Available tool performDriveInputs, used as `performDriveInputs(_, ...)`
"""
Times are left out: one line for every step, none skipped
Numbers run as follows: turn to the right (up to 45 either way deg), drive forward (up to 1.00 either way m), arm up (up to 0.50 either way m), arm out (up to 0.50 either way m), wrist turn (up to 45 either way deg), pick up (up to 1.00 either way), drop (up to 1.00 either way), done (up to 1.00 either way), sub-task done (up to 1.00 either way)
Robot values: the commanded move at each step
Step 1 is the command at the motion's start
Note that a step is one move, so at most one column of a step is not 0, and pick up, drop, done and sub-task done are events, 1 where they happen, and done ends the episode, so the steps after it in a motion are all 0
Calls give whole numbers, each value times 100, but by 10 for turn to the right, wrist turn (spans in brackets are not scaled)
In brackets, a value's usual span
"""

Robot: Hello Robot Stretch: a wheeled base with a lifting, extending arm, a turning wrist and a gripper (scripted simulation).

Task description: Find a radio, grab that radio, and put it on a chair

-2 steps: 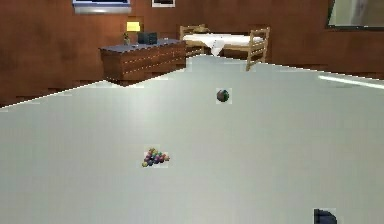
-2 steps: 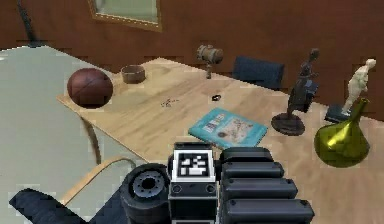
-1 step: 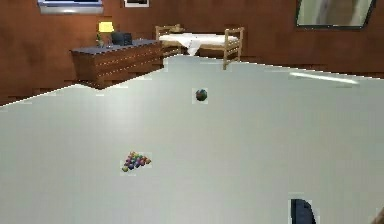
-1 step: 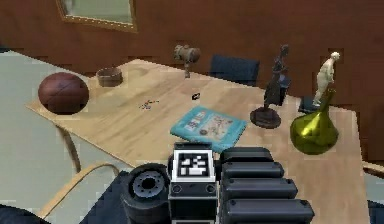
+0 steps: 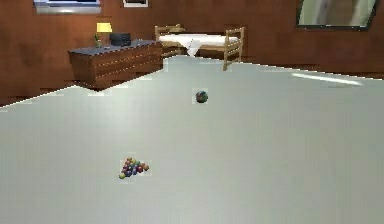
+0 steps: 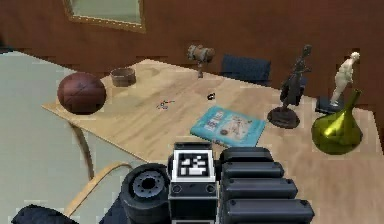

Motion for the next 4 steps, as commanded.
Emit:
performDriveInputs(450,0,0,0,0,0,0,0,0)
performDriveInputs(450,0,0,0,0,0,0,0,0)
performDriveInputs(120,0,0,0,0,0,0,0,0)
performDriveInputs(-450,0,0,0,0,0,0,0,0)
